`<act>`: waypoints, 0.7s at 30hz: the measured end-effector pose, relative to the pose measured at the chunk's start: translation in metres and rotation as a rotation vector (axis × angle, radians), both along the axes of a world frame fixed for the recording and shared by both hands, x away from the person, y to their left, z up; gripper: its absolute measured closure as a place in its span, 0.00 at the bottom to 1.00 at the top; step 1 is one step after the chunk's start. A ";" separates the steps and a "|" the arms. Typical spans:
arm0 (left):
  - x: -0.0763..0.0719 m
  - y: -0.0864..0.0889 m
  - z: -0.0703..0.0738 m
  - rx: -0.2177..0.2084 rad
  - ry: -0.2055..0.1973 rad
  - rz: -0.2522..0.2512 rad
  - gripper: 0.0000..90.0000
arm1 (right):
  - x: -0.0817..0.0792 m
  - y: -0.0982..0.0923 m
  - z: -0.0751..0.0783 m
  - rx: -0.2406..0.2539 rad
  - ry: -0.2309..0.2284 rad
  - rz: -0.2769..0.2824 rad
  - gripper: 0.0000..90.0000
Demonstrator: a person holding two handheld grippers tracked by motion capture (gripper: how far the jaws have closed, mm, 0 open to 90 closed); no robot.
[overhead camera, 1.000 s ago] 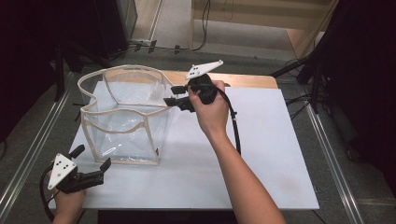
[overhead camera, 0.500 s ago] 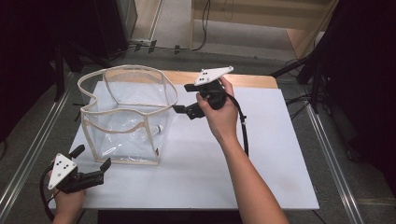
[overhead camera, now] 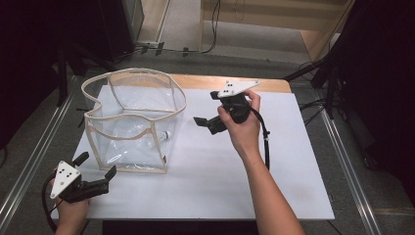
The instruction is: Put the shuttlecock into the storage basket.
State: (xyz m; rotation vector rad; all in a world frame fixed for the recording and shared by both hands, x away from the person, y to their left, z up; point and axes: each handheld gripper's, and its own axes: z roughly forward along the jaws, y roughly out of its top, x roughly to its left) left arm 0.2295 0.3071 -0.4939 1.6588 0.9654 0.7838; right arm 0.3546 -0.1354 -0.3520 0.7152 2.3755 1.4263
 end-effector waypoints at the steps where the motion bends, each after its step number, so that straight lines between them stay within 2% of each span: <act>1: 0.000 0.000 0.000 -0.001 0.000 0.000 0.00 | -0.001 -0.001 -0.001 0.000 -0.001 -0.006 0.00; 6: 0.000 0.000 0.000 -0.001 0.000 0.001 0.00 | -0.005 -0.010 -0.008 -0.004 0.004 -0.027 0.00; 15: 0.000 0.000 0.000 0.003 0.001 0.002 0.00 | -0.013 -0.027 -0.024 0.025 0.020 -0.047 0.00; 21: 0.000 0.000 0.000 0.004 0.001 0.001 0.00 | -0.018 -0.036 -0.032 0.029 0.015 -0.061 0.00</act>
